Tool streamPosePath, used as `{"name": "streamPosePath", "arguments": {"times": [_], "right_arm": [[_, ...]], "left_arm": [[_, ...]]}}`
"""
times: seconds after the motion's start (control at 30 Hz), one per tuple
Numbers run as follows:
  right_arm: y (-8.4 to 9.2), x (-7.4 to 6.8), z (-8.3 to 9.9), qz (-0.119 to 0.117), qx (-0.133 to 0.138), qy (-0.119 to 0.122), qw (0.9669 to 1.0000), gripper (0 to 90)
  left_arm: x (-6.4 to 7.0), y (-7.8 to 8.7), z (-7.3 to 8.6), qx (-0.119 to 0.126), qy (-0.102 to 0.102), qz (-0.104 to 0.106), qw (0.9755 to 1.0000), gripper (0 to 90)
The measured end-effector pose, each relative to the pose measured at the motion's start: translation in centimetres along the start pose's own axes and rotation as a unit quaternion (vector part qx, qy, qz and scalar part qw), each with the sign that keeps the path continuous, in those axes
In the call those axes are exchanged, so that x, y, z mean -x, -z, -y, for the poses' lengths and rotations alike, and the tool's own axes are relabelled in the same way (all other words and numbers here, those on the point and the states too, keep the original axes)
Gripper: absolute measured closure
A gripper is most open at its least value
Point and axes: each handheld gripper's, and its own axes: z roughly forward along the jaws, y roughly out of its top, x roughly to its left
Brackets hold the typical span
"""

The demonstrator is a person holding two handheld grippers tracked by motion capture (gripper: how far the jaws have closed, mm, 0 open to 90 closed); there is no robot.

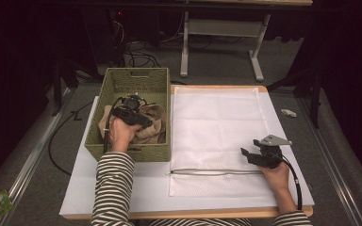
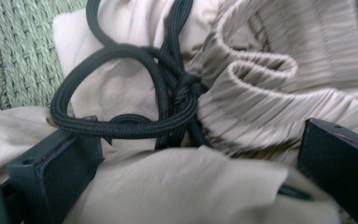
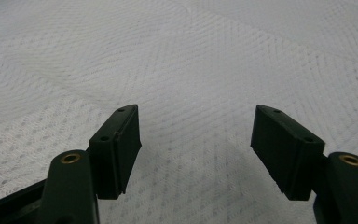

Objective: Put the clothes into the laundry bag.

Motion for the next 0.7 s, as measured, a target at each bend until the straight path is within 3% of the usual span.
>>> {"name": "streamPosePath", "arguments": {"times": [0.27,0.43,0.53,0.7], "right_arm": [[0.0,0.0,0.0,0.001,-0.003,0.0,1.0,33.1],[-0.1,0.0,0.0,0.002,0.0,0.002,1.0,33.1],[-0.1,-0.1,0.0,0.002,-0.002,0.002,1.0,33.1],[-0.1,-0.1,0.0,0.003,-0.005,0.004,1.0,33.1]], "left_arm": [[0.4,-0.9,0.2,-0.014,-0.012,-0.017,0.9997,0.0],[0.3,-1.4,0.5,-0.006,0.001,-0.015,0.9999,0.0],[0.6,-1.8,0.7,-0.005,-0.001,-0.019,0.9998,0.0],[0.6,-2.5,0.6,-0.021,0.006,-0.017,0.9996,0.5]]}}
